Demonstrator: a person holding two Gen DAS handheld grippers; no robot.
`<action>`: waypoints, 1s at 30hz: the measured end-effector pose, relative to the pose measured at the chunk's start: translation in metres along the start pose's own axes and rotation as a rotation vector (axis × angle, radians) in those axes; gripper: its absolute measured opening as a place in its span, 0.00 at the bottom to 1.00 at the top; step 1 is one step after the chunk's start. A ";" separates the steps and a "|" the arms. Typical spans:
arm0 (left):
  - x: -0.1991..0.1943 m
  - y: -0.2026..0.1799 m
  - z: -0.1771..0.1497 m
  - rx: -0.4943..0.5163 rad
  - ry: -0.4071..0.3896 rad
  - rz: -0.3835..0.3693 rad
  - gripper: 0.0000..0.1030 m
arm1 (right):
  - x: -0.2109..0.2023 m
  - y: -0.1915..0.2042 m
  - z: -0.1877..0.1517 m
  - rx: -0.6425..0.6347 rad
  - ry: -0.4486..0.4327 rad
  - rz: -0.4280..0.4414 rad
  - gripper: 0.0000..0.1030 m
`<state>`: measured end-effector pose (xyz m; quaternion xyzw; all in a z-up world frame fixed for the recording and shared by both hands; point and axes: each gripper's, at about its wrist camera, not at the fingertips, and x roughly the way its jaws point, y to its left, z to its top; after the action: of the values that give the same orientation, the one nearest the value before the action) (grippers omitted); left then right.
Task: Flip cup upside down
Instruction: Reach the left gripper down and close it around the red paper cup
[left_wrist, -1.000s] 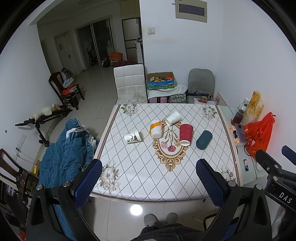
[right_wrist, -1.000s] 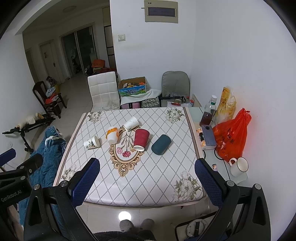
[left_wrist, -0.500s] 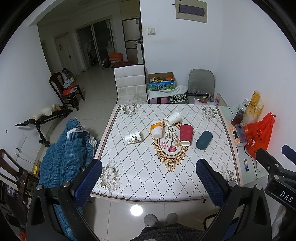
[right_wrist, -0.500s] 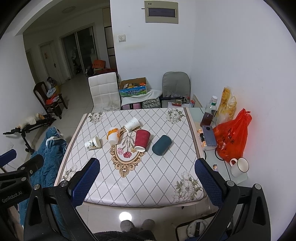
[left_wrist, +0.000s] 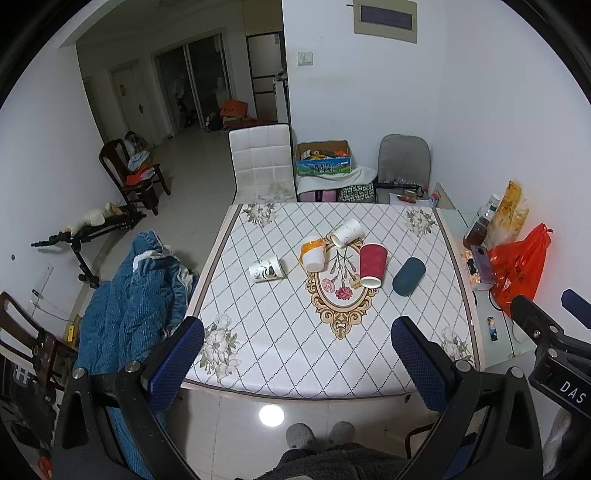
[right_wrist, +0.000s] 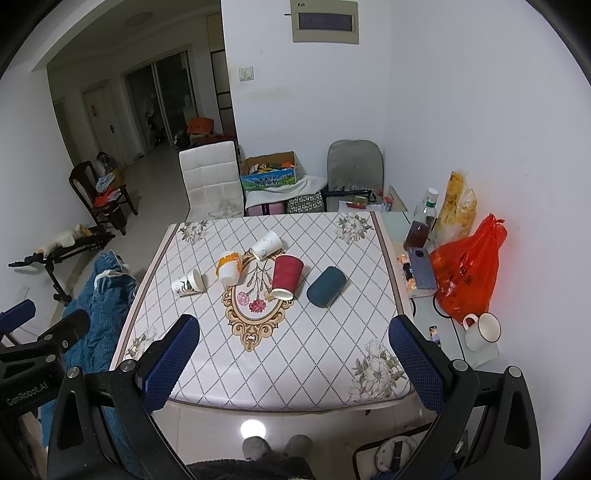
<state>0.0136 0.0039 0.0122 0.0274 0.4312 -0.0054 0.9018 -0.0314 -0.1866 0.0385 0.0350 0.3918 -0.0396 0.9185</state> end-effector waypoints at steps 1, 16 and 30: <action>0.004 -0.001 -0.002 -0.002 0.006 0.002 1.00 | 0.004 -0.002 -0.001 0.002 0.006 0.001 1.00; 0.115 -0.049 -0.019 0.017 0.206 0.058 1.00 | 0.121 -0.057 -0.038 0.057 0.226 -0.049 1.00; 0.239 -0.106 0.001 0.116 0.376 -0.012 1.00 | 0.241 -0.090 -0.077 0.097 0.407 -0.109 1.00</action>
<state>0.1609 -0.0983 -0.1781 0.0773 0.5913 -0.0302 0.8022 0.0706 -0.2801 -0.1920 0.0651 0.5681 -0.1001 0.8142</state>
